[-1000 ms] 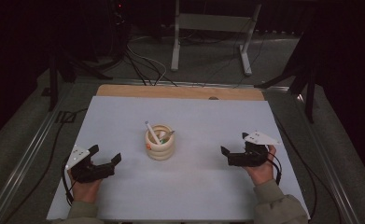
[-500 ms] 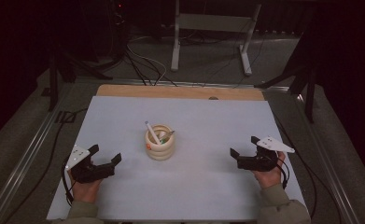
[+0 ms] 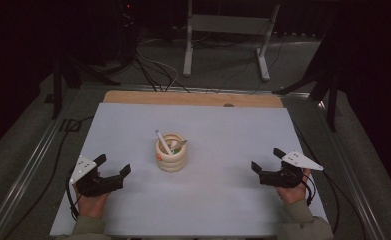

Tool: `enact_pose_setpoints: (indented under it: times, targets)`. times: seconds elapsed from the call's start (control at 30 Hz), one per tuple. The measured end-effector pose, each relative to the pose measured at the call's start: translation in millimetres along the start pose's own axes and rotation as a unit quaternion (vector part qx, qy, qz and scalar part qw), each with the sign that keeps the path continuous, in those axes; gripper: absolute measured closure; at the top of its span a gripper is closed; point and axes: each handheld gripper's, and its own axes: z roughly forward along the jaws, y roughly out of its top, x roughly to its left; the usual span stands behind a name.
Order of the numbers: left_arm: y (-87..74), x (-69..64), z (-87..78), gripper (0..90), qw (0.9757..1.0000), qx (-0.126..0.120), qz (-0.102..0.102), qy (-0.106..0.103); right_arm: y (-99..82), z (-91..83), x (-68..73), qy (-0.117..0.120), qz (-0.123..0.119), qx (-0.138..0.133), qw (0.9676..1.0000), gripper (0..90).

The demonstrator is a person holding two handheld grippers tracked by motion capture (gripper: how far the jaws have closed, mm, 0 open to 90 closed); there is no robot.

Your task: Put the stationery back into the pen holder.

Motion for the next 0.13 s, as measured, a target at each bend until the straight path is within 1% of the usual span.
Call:
enact_pose_setpoints:
  times: [0.07,0.13]
  targets:
    - [-0.4,-0.4,1.2,0.1,1.0,0.003,-0.001,0.0,-0.3,0.2,0.0,-0.001,-0.002,0.0,1.0,0.0]
    - [-1.1,0.3,2.7,0.1,1.0,0.009,-0.001,0.002,-0.9,0.5,-1.5,-0.001,0.002,0.001,1.0,0.0]
